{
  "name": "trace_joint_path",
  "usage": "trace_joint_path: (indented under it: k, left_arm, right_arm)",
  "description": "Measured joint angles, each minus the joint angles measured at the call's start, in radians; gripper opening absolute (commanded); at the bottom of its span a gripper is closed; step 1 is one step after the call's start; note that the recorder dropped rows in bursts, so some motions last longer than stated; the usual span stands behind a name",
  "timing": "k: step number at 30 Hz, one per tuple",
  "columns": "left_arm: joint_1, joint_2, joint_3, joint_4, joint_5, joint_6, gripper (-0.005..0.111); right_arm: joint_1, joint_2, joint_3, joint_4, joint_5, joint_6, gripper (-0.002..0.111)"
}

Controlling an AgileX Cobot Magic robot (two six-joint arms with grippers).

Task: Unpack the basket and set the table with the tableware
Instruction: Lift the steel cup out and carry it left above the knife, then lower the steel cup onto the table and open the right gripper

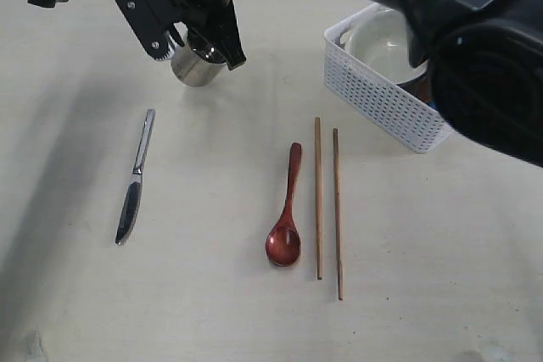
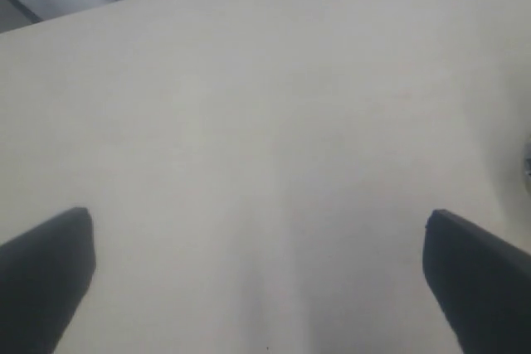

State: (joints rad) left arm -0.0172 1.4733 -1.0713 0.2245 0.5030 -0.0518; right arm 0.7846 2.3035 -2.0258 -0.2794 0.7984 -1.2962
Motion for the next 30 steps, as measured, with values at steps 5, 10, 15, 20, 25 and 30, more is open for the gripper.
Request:
trace_joint_path:
  k: [5,10,15,20,25,30]
  left_arm:
    - [0.000,0.000,0.000,0.022,0.018,0.000,0.105]
    - [0.000,0.000,0.000,0.029,0.029,0.000,0.105]
    - [0.004,0.000,0.000,0.095,0.069,-0.047,0.105]
    - [0.005,0.000,0.000,0.219,0.117,-0.166,0.105]
    - [0.005,0.000,0.000,0.263,0.140,-0.201,0.105]
    - [0.005,0.000,0.000,0.263,0.143,-0.201,0.105]
  right_arm:
    - [0.000,0.054,-0.007,-0.001,-0.054,-0.056,0.000]
    - [0.009,0.061,-0.011,-0.005,-0.121,-0.120,0.000]
    - [0.023,0.061,-0.013,-0.011,-0.153,-0.169,0.000]
    - [0.022,0.061,-0.013,-0.013,-0.153,-0.181,0.000]
    - [0.022,0.061,-0.037,-0.013,-0.060,-0.204,0.000]
    - [0.022,0.068,-0.086,-0.013,0.004,-0.242,0.000]
